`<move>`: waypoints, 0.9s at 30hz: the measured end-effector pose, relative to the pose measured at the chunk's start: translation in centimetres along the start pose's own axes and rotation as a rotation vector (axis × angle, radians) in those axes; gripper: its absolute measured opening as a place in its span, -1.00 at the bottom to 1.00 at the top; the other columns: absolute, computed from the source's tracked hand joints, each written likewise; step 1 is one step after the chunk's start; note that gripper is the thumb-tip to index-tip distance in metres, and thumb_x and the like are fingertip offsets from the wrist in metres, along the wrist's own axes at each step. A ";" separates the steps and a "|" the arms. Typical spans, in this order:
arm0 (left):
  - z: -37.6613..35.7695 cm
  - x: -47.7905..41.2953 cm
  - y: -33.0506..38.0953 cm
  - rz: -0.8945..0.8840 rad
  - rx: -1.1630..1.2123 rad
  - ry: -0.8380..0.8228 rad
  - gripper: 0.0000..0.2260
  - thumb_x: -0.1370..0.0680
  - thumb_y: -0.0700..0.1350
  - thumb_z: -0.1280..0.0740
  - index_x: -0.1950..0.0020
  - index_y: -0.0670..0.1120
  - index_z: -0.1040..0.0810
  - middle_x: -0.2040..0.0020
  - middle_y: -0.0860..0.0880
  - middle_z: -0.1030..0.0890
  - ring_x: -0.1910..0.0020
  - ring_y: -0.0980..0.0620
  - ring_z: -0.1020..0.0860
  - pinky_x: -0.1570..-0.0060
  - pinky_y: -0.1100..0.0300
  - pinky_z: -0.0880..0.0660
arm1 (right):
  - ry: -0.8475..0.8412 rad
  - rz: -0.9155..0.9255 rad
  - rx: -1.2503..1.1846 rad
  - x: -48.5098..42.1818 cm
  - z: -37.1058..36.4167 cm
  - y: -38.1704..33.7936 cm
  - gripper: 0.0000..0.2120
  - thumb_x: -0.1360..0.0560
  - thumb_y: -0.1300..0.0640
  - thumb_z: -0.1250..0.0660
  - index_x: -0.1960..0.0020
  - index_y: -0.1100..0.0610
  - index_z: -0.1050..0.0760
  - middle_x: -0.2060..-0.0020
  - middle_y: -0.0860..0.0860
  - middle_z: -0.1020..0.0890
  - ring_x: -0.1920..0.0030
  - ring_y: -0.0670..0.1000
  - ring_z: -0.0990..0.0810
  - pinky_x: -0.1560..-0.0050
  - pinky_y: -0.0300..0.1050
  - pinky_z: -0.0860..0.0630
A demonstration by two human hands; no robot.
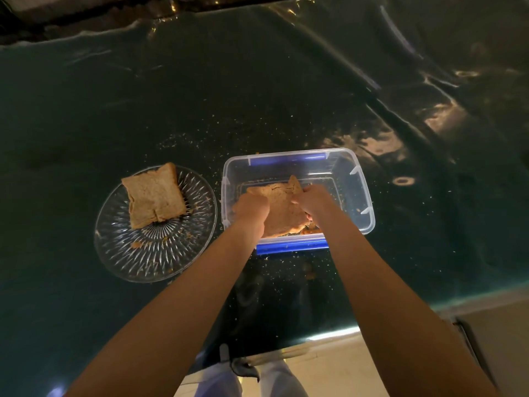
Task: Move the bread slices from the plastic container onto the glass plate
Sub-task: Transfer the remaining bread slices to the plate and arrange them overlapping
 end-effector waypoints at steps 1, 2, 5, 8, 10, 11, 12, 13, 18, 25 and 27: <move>0.1 0.2 0.1 -0.010 0.007 0.002 -0.68 -0.57 -0.23 -0.17 -0.31 -0.29 -0.42 0.32 0.01 -0.31 0.36 0.10 -0.33 0.31 0.24 -0.36 | -0.009 -0.015 -0.019 0.0 0.0 0.0 -0.67 -0.46 0.13 -0.34 -0.17 0.25 -0.45 0.18 0.08 -0.50 0.34 -0.06 -0.44 0.35 -0.26 -0.42; 0.2 0.3 0.2 -0.018 0.018 0.015 -0.72 -0.58 -0.22 -0.17 -0.27 -0.26 -0.45 0.29 0.00 -0.35 0.32 0.08 -0.35 0.34 0.25 -0.33 | -0.025 -0.038 -0.056 0.0 0.1 0.1 -0.68 -0.45 0.16 -0.35 -0.16 0.25 -0.45 0.15 0.10 -0.51 0.28 -0.04 -0.50 0.25 -0.20 -0.52; 0.4 0.6 0.4 -0.054 0.009 0.030 -0.85 -0.62 -0.15 -0.15 0.01 -0.13 -0.50 0.25 0.00 -0.43 0.30 0.10 -0.38 0.34 0.25 -0.33 | -0.065 -0.095 -0.162 0.4 0.7 0.4 -0.75 -0.42 0.18 -0.38 -0.06 0.23 -0.49 0.21 0.14 -0.52 0.14 0.04 -0.55 0.07 -0.12 -0.56; 0.7 0.9 0.9 -0.109 0.024 -0.025 -0.83 -0.61 -0.11 -0.17 -0.12 -0.11 -0.48 0.24 0.01 -0.44 0.33 0.14 -0.37 0.32 0.20 -0.35 | -0.107 -0.077 -0.243 1.3 1.7 -0.3 -0.88 -0.43 0.17 -0.38 0.09 0.13 -0.45 0.13 0.09 -0.52 0.05 0.05 -0.53 0.18 -0.20 -0.49; 1.1 1.4 1.6 -0.145 0.047 -0.065 -0.80 -0.61 -0.10 -0.19 -0.19 -0.11 -0.47 0.16 0.00 -0.48 0.28 0.14 -0.39 0.26 0.18 -0.37 | -0.117 -0.036 -0.288 2.0 2.5 -1.1 -0.87 -0.44 0.18 -0.36 0.04 0.15 -0.46 0.04 0.08 -0.55 -0.07 0.09 -0.53 -0.01 -0.12 -0.48; 1.4 1.7 2.0 -0.172 0.044 -0.084 -0.78 -0.60 -0.10 -0.20 -0.21 -0.11 -0.47 0.15 0.01 -0.49 0.26 0.14 -0.40 0.25 0.21 -0.35 | -0.114 -0.016 -0.295 2.5 3.0 -1.6 -0.88 -0.44 0.17 -0.35 0.04 0.15 -0.47 0.05 0.08 -0.55 -0.08 0.09 -0.52 -0.08 -0.07 -0.46; 1.7 1.9 2.5 -0.205 0.037 -0.092 -0.78 -0.60 -0.09 -0.20 -0.21 -0.11 -0.48 0.17 0.03 -0.49 0.26 0.14 -0.41 0.29 0.26 -0.33 | -0.110 0.006 -0.300 2.9 3.4 -2.1 -0.91 -0.44 0.17 -0.35 0.07 0.14 -0.48 0.10 0.07 -0.56 -0.06 0.09 -0.52 -0.11 -0.05 -0.46; 2.2 2.2 3.0 -0.238 0.041 -0.090 -0.78 -0.60 -0.09 -0.20 -0.21 -0.10 -0.49 0.18 0.04 -0.49 0.24 0.13 -0.43 0.34 0.28 -0.31 | -0.108 0.028 -0.310 3.3 3.8 -2.6 -0.92 -0.45 0.17 -0.35 0.08 0.14 -0.49 0.14 0.05 -0.56 -0.04 0.09 -0.53 -0.11 -0.05 -0.47; 5.1 3.3 4.6 -0.328 0.141 -0.064 -0.81 -0.56 -0.12 -0.27 -0.18 -0.05 -0.51 0.00 0.01 -0.57 -0.09 -0.02 -0.51 0.07 0.16 -0.38 | -0.090 0.155 -0.363 5.4 4.4 -5.4 -0.74 -0.46 0.18 -0.32 -0.14 0.23 -0.50 0.05 0.06 -0.61 -0.03 0.08 -0.57 0.00 -0.09 -0.51; 10.1 3.0 3.6 -0.344 0.297 -0.052 -0.63 -0.54 -0.19 -0.31 -0.36 -0.16 -0.44 -0.30 -0.08 -0.54 -0.27 -0.05 -0.50 -0.21 0.09 -0.48 | -0.069 0.267 -0.305 7.0 1.1 -9.0 -0.62 -0.45 0.10 -0.35 -0.23 0.18 -0.44 -0.10 0.04 -0.55 -0.07 0.06 -0.53 -0.04 -0.03 -0.50; 11.7 2.8 2.9 -0.309 0.324 -0.047 -0.60 -0.55 -0.19 -0.30 -0.39 -0.15 -0.41 -0.34 -0.08 -0.51 -0.31 -0.08 -0.47 -0.31 -0.05 -0.43 | -0.068 0.288 -0.280 7.3 -0.5 -10.0 -0.62 -0.45 0.09 -0.34 -0.24 0.17 -0.42 -0.07 0.01 -0.52 -0.05 0.03 -0.50 -0.02 -0.06 -0.46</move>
Point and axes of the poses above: each hand's wrist, its own x-axis away from the middle knuckle, its own z-axis out of the back of the hand, y = z × x, the point moved 3 cm from there along -x, towards the middle knuckle
